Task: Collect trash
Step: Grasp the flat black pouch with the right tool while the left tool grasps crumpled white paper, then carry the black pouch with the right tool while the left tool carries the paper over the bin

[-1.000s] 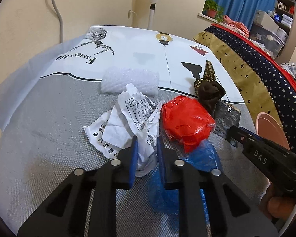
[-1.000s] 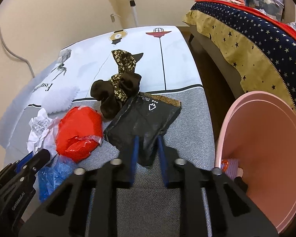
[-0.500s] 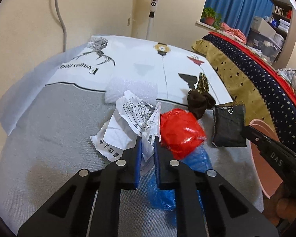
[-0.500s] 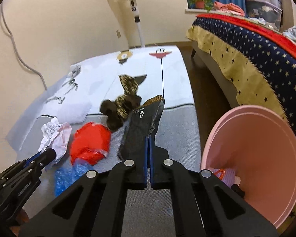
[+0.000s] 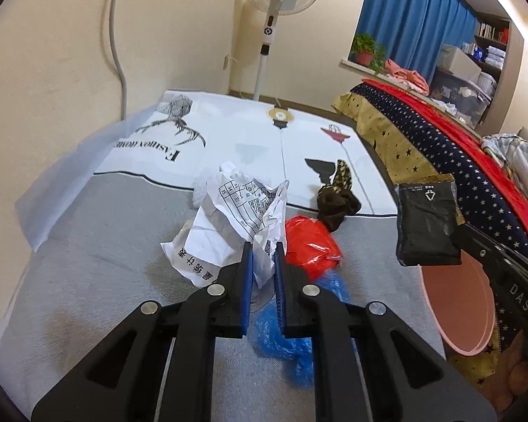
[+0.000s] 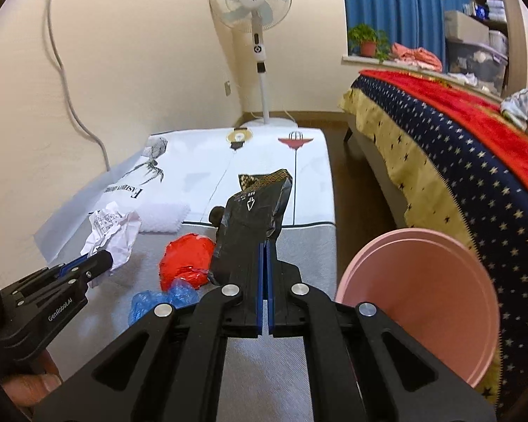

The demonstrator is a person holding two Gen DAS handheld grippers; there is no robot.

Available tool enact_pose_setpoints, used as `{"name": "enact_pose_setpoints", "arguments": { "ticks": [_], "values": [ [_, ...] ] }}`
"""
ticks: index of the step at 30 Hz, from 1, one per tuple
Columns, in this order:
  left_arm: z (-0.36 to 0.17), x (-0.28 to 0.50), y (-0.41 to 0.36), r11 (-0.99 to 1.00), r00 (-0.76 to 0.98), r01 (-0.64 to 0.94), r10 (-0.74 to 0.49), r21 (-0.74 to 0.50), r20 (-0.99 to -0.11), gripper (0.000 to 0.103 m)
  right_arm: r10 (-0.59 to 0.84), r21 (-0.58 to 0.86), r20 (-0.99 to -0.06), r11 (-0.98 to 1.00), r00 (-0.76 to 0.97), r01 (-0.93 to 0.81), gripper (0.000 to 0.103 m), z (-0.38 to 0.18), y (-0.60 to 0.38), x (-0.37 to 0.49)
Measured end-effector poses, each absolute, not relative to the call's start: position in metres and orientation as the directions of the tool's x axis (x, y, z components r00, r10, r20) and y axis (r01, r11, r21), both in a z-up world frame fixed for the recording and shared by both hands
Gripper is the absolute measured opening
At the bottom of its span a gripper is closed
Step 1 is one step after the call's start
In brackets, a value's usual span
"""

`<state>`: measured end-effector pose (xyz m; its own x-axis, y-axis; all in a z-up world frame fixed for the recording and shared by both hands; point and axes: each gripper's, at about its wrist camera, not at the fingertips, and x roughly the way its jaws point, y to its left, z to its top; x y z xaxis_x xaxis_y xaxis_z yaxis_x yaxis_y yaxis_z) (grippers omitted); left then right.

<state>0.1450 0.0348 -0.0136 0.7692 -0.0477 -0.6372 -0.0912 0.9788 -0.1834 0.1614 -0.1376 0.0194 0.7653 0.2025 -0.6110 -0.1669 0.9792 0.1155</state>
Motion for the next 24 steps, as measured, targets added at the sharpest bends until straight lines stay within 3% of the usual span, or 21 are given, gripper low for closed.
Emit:
{"name": "enact_pose_setpoints", "arguments": {
  "ticks": [24],
  "values": [
    [0.028,0.096,0.008,0.984,0.83,0.017,-0.112,-0.175,-0.546,0.011,0.119,0.045,-0.522,0.993,0.845,-0.112,0.002,0.078,-0.176,0.077]
  ]
}}
